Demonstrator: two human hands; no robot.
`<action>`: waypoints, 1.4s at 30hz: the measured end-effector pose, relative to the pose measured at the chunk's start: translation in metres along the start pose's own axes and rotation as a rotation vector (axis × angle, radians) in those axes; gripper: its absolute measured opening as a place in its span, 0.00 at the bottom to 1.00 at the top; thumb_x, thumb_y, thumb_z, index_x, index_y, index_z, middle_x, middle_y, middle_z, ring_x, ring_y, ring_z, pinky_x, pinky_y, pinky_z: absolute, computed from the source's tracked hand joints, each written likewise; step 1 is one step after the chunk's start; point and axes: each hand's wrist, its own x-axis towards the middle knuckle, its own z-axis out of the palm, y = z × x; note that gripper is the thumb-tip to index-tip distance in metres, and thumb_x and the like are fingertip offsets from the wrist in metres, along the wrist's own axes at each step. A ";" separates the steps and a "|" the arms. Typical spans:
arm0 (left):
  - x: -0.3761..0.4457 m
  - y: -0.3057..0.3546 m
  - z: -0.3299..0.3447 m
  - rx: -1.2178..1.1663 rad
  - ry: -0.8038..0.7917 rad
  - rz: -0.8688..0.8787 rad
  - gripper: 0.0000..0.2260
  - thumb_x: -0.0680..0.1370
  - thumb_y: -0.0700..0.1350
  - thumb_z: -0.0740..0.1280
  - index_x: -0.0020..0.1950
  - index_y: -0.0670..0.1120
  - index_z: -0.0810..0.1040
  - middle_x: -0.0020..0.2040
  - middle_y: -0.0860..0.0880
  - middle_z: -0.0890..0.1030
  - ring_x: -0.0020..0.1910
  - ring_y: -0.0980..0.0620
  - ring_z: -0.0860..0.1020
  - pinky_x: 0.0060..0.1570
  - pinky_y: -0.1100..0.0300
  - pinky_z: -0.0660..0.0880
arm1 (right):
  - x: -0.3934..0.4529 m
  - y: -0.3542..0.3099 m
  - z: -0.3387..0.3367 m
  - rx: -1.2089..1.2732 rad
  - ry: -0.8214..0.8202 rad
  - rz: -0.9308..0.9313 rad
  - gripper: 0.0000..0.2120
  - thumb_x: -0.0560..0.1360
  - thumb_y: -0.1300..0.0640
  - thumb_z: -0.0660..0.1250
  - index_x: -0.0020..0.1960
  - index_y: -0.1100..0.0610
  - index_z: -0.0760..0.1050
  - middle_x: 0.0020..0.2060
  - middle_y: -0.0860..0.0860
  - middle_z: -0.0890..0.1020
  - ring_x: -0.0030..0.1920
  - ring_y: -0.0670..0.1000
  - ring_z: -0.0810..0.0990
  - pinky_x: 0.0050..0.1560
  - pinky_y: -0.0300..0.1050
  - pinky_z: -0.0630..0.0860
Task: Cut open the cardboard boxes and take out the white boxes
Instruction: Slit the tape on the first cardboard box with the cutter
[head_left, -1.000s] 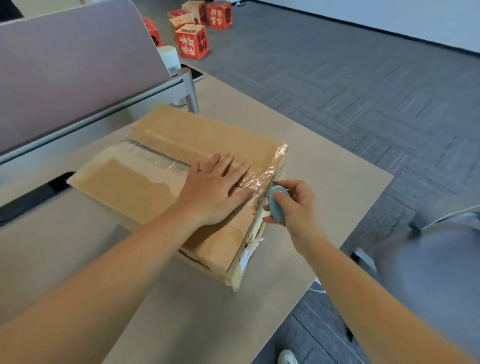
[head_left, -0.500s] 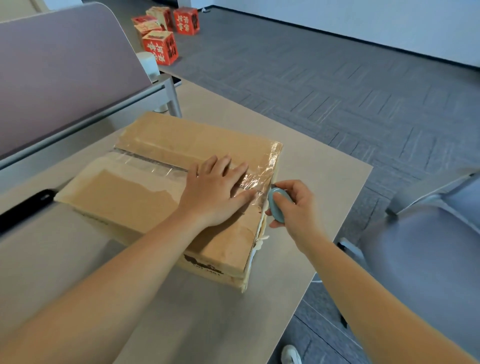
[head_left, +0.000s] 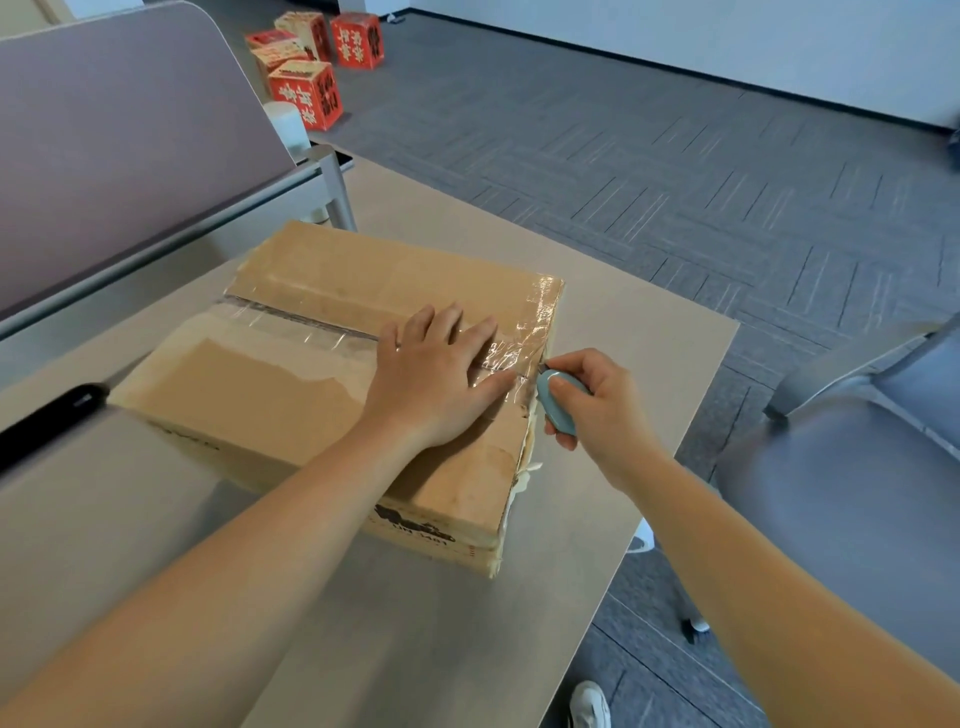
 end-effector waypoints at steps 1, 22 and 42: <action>0.000 0.000 0.000 0.004 0.002 -0.001 0.28 0.76 0.65 0.51 0.75 0.58 0.54 0.77 0.50 0.52 0.75 0.47 0.48 0.72 0.46 0.48 | -0.001 0.000 0.000 0.005 -0.013 0.005 0.11 0.77 0.65 0.59 0.42 0.51 0.71 0.36 0.52 0.75 0.29 0.51 0.74 0.23 0.36 0.69; 0.000 -0.001 0.002 -0.014 0.020 -0.006 0.27 0.77 0.63 0.52 0.75 0.58 0.54 0.77 0.51 0.52 0.75 0.48 0.49 0.71 0.48 0.47 | -0.019 0.009 0.000 0.141 -0.153 0.021 0.07 0.77 0.69 0.57 0.46 0.60 0.71 0.32 0.57 0.72 0.22 0.48 0.71 0.20 0.37 0.65; -0.001 0.011 -0.011 -0.044 -0.088 -0.065 0.26 0.78 0.62 0.53 0.74 0.54 0.59 0.76 0.48 0.56 0.75 0.47 0.51 0.71 0.49 0.50 | 0.004 -0.001 -0.080 -0.070 0.055 -0.078 0.07 0.76 0.65 0.62 0.48 0.56 0.66 0.40 0.49 0.75 0.34 0.48 0.78 0.29 0.33 0.75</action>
